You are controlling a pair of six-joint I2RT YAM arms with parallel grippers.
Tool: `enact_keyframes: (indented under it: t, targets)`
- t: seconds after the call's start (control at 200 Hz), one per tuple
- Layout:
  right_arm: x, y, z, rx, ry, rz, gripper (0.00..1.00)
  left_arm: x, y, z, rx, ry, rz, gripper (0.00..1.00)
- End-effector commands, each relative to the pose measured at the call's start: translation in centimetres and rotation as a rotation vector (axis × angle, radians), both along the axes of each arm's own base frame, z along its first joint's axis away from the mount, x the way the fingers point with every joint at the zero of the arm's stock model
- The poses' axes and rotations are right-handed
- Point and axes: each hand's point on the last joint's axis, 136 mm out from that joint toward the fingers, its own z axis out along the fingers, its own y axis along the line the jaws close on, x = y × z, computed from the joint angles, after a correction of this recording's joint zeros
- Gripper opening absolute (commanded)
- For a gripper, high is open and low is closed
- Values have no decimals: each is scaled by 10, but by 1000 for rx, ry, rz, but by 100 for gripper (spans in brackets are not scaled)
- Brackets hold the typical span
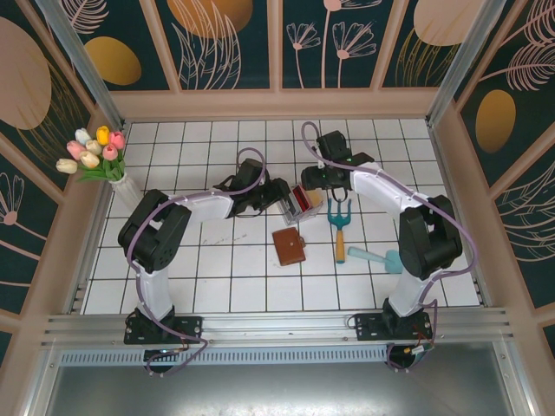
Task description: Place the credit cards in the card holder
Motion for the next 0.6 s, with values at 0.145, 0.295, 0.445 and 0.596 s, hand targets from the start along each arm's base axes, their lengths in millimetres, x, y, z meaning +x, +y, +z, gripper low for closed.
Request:
enact_keyframes:
  t: [0.145, 0.295, 0.445, 0.596]
  targets:
    - [3, -5, 0, -55, 0, -6, 67, -5, 1, -7, 21, 16, -6, 39]
    - [3, -5, -3, -56, 10, -3, 67, -4, -5, -15, 21, 37, -31, 38]
    - [2, -5, -5, -61, 14, 2, 67, -3, -5, -23, 34, 53, -27, 40]
    - [2, -8, -10, -99, 23, 15, 67, -5, -6, -35, 43, 77, -37, 41]
